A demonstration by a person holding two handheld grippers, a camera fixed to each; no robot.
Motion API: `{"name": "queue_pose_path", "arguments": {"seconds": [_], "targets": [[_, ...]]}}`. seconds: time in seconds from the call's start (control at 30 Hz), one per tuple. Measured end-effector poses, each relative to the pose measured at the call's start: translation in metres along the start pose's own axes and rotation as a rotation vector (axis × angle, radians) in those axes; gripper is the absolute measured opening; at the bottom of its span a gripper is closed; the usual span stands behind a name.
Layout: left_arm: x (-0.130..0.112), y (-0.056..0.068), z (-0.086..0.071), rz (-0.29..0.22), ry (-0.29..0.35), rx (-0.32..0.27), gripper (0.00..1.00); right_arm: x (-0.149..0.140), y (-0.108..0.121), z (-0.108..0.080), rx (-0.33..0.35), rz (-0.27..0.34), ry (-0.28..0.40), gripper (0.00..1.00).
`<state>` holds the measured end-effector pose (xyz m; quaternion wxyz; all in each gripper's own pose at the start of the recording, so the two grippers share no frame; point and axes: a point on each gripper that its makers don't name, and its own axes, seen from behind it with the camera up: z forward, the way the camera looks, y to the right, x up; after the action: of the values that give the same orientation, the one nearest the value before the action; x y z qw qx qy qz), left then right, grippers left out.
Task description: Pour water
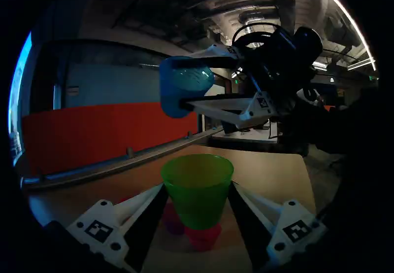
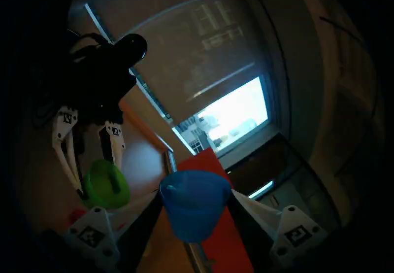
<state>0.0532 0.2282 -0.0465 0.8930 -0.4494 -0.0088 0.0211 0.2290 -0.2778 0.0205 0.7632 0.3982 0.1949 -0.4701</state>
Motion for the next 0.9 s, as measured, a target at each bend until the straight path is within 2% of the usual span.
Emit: {"name": "queue_pose_path", "arguments": {"seconds": [0.47, 0.9], "targets": [[0.003, 0.008, 0.003, 0.029, -0.002, -0.012, 0.83, 0.009, 0.004, 0.002, -0.008, -0.108, -0.006, 0.9], [0.006, 0.011, 0.003, 0.038, -0.002, -0.018, 0.83, 0.015, 0.009, 0.001, -0.023, -0.159, -0.005, 0.9]]}}
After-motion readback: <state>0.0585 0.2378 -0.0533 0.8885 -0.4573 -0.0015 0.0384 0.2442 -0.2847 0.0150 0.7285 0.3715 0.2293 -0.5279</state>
